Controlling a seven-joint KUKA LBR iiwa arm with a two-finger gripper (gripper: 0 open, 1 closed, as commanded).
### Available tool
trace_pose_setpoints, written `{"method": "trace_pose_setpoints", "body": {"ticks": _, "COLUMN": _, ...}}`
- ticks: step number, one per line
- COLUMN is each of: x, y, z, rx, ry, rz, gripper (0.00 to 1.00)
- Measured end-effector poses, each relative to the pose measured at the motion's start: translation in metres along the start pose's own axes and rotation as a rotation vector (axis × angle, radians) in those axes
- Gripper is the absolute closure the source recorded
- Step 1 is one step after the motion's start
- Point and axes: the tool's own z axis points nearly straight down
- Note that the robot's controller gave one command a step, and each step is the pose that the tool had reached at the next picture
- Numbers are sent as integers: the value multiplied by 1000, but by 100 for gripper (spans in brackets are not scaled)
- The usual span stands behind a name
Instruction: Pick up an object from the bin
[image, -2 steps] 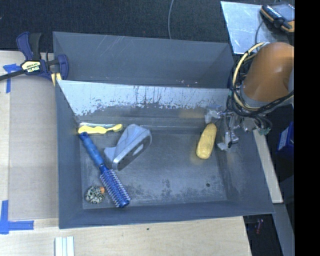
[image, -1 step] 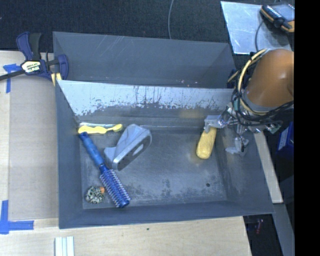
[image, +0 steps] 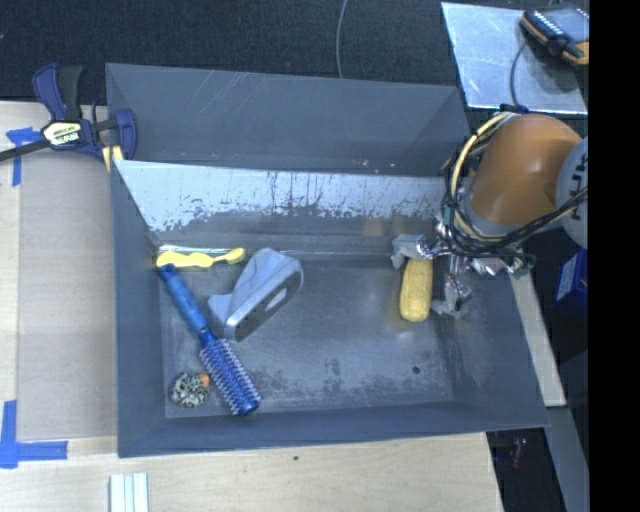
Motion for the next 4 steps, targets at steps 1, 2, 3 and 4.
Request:
{"method": "trace_pose_setpoints", "body": {"ticks": 1, "x": -14, "y": 19, "z": -1, "rx": 0, "ry": 2, "rz": 119, "gripper": 100}}
{"method": "trace_pose_setpoints", "body": {"ticks": 2, "x": -14, "y": 19, "z": -1, "rx": 1, "ry": 2, "rz": 119, "gripper": 100}}
{"method": "trace_pose_setpoints", "body": {"ticks": 3, "x": -14, "y": 19, "z": -10, "rx": 3, "ry": -1, "rz": 119, "gripper": 100}}
{"method": "trace_pose_setpoints", "body": {"ticks": 4, "x": -14, "y": 19, "z": -20, "rx": 4, "ry": -3, "rz": 120, "gripper": 100}}
